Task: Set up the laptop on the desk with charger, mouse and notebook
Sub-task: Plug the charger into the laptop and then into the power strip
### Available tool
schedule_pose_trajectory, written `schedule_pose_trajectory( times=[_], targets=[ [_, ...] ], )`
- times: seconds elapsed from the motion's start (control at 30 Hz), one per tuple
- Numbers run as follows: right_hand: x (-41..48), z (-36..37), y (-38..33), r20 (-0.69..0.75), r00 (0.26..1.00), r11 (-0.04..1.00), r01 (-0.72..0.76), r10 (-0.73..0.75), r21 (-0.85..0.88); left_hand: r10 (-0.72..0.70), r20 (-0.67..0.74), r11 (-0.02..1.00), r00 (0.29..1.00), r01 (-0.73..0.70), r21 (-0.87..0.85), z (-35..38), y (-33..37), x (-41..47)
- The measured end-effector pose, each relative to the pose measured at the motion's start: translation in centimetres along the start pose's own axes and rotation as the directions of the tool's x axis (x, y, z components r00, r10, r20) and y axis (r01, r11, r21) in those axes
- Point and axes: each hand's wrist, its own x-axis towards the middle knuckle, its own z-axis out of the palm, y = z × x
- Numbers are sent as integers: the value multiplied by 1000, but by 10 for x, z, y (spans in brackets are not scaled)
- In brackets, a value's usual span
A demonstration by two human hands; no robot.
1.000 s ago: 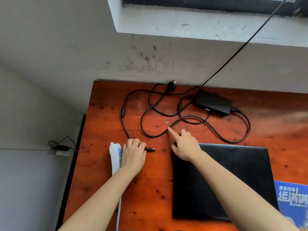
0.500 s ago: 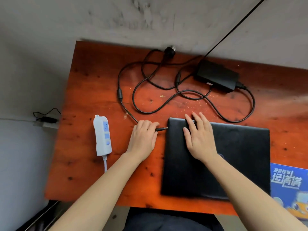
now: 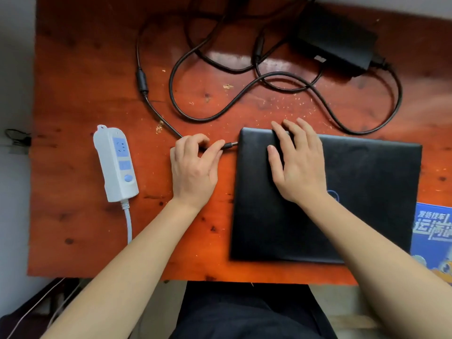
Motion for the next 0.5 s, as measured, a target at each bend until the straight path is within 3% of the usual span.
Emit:
schedule_pose_trajectory(
  times=[0.5],
  targets=[
    [0,3,2,-87,996,1000,18,-17,7,96,-2,989,995,-96,-115,-1,-5,4]
  ],
)
